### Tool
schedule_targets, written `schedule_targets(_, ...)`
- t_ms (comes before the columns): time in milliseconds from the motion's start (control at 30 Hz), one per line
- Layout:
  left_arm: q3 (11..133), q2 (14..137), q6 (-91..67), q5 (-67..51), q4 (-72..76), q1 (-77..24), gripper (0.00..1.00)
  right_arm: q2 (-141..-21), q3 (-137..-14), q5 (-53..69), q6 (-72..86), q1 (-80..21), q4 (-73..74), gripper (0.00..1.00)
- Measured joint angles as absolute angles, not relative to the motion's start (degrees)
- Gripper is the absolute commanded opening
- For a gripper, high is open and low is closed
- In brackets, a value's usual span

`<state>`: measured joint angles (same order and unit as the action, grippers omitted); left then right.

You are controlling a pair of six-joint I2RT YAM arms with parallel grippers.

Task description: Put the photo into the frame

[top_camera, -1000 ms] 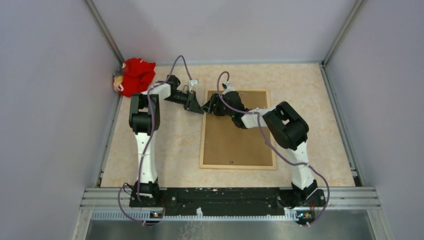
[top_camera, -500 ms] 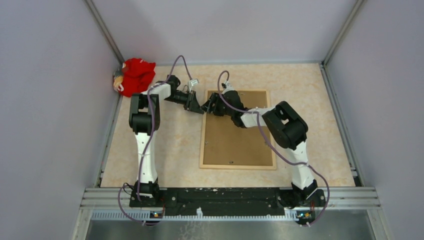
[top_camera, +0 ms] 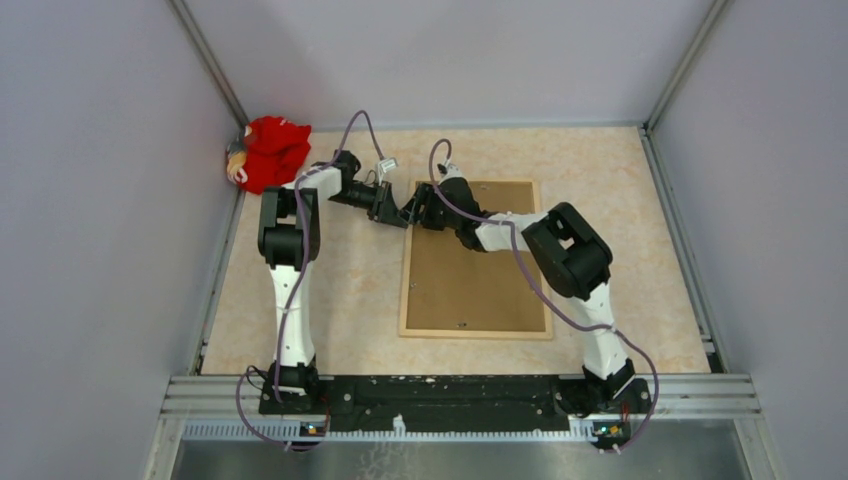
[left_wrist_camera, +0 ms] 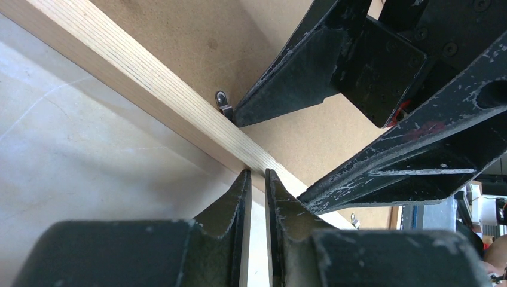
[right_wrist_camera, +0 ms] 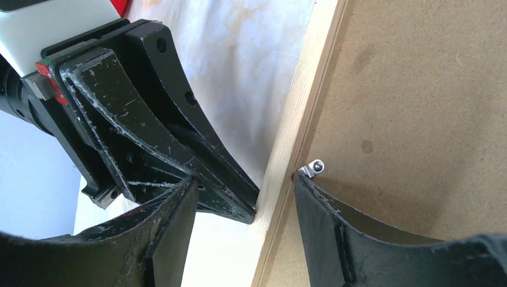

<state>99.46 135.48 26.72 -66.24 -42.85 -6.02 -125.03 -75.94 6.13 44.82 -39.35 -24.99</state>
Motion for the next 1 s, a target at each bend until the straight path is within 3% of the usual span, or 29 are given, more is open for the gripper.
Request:
schedule_targets(267, 99.3, 135.5, 27.0, -66.5, -42.8, -6.0, 0.19, -125.1, -76.3, 5.5, 44.0, -39.6, -24.8, 0.61)
schedule_targets(400, 99.1, 135.2, 27.0, -66.4, -42.8, -6.0, 0.19, -125.1, -76.2, 5.9, 43.6, -39.6, -25.4, 0.66)
schedule_targets(433, 99.0, 135.1, 27.1, -66.4, -43.0, -6.0, 0.20, -125.1, -76.1, 6.2, 43.5, -39.6, -25.7, 0.68)
schedule_targets(533, 98.7, 134.8, 27.7, -65.8, -44.3, -6.0, 0.25, -124.8, -76.1, 8.0, 43.7, -39.1, -26.1, 0.95)
schedule_targets(567, 98.7, 134.7, 28.2, -65.2, -45.1, -6.0, 0.26, -124.4, -76.1, 8.6, 43.7, -38.8, -25.9, 0.98)
schedule_targets(767, 98.7, 134.2, 31.7, -62.4, -49.8, -6.0, 0.32, -115.4, -74.1, 11.4, 41.4, -34.2, -18.4, 0.99)
schedule_targets(1000, 92.1, 128.3, 37.2, -56.1, -51.2, -6.7, 0.33, -99.6, -68.3, 5.5, 37.3, -20.6, -9.9, 0.99)
